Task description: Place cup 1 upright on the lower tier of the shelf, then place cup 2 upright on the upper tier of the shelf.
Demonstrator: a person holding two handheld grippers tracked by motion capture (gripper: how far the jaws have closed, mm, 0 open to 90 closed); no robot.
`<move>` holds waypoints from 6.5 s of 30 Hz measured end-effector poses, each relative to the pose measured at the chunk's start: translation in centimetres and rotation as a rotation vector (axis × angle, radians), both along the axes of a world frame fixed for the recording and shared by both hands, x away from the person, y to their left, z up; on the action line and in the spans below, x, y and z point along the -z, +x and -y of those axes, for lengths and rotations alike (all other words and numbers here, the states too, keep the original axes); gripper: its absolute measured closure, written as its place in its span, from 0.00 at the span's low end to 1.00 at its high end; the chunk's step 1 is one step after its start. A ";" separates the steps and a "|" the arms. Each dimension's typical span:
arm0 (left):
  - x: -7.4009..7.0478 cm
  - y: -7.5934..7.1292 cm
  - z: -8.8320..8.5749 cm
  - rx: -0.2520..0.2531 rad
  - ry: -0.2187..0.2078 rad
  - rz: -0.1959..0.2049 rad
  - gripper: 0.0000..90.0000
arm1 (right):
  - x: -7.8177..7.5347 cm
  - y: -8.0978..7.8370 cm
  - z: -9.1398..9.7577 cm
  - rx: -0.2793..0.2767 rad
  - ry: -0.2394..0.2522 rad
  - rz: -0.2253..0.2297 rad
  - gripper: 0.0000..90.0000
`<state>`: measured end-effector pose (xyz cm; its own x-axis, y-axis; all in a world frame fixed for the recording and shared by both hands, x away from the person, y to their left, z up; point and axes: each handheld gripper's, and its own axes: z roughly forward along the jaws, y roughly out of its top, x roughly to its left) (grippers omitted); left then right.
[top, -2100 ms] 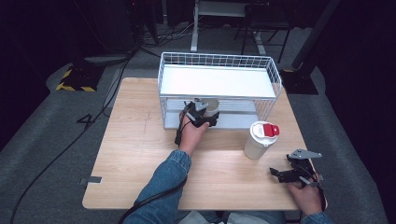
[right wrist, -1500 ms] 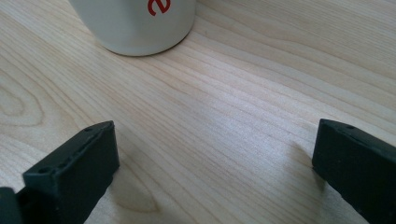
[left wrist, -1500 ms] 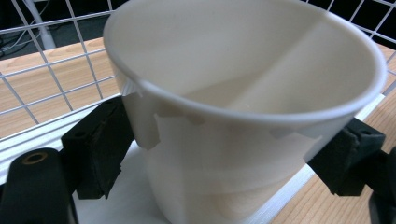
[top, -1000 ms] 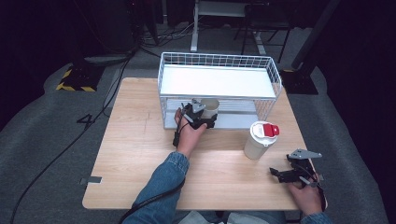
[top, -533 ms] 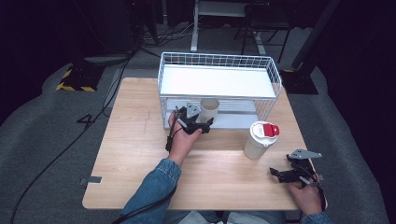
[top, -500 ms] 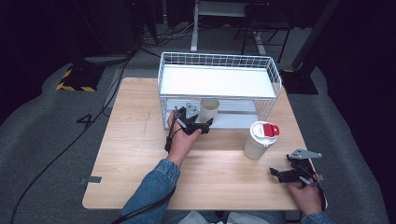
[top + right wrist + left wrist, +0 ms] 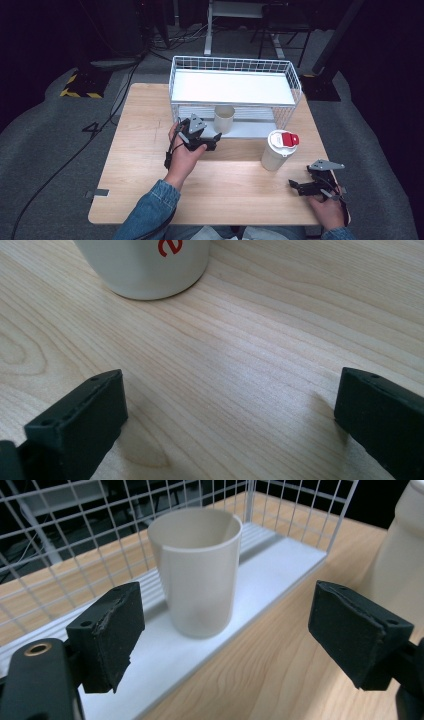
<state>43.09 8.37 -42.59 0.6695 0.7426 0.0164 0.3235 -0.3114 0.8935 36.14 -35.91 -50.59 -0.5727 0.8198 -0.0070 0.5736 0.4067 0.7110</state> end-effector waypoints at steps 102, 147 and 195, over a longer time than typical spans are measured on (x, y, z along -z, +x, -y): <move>7.9 -9.8 -10.2 -0.013 0.203 -0.283 0.13 | -4.2 1.8 -2.8 -0.151 0.161 0.150 0.00; 7.9 -10.0 -10.2 -0.036 0.209 -0.283 0.12 | -2.6 5.1 -5.6 -0.227 0.320 0.234 0.11; 7.8 -9.9 -10.2 -0.034 0.210 -0.285 0.12 | -12.0 4.2 -6.5 -0.266 0.307 0.283 0.11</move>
<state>33.15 18.56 -50.42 0.6443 0.7647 -0.0126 0.5639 -0.4638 0.6834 40.38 -29.43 -38.56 -0.7729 0.6340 0.0269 0.2456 0.2597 0.9339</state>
